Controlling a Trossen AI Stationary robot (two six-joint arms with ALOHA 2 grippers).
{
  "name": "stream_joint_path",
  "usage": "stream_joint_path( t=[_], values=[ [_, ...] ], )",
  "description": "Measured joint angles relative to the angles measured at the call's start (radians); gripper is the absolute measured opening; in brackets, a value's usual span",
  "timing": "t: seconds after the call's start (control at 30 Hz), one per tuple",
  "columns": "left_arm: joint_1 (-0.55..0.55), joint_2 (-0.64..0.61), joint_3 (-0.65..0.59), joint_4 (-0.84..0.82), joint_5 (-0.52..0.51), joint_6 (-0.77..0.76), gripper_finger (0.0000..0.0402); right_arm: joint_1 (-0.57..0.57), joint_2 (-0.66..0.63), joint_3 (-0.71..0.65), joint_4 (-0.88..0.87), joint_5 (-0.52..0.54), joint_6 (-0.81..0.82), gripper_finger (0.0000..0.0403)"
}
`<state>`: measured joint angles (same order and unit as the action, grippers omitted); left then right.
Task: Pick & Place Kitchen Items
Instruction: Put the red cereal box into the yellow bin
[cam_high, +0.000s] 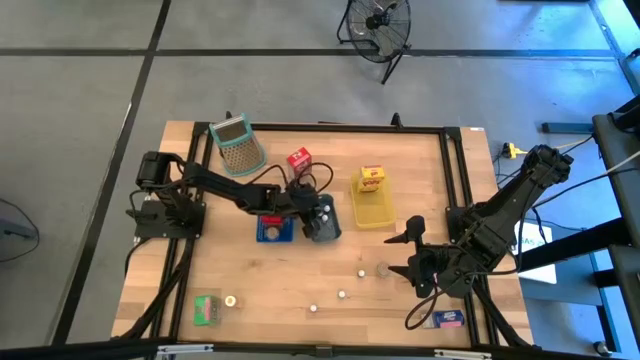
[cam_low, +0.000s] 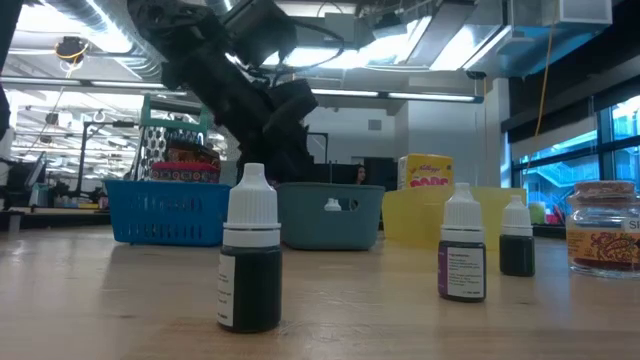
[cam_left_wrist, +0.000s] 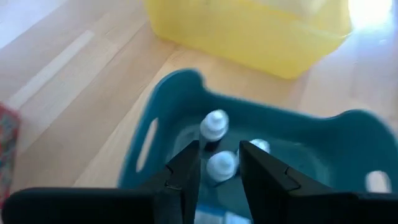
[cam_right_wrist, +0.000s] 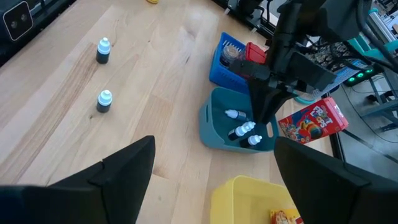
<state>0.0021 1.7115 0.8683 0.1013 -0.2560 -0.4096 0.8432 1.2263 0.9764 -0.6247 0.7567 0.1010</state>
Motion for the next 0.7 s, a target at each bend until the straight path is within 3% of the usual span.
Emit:
stream_joint_path(
  t=[0.4,0.7],
  values=[
    [-0.006,-0.001,0.130,-0.146,0.030,0.043,0.0105,0.000,0.000,0.000,0.000,-0.001,0.015,0.0332],
    [-0.023,-0.001,0.182,-0.151,0.049,0.065,0.0105,0.000,0.000,0.000,0.000,-0.001,0.016,0.0332]
  ],
)
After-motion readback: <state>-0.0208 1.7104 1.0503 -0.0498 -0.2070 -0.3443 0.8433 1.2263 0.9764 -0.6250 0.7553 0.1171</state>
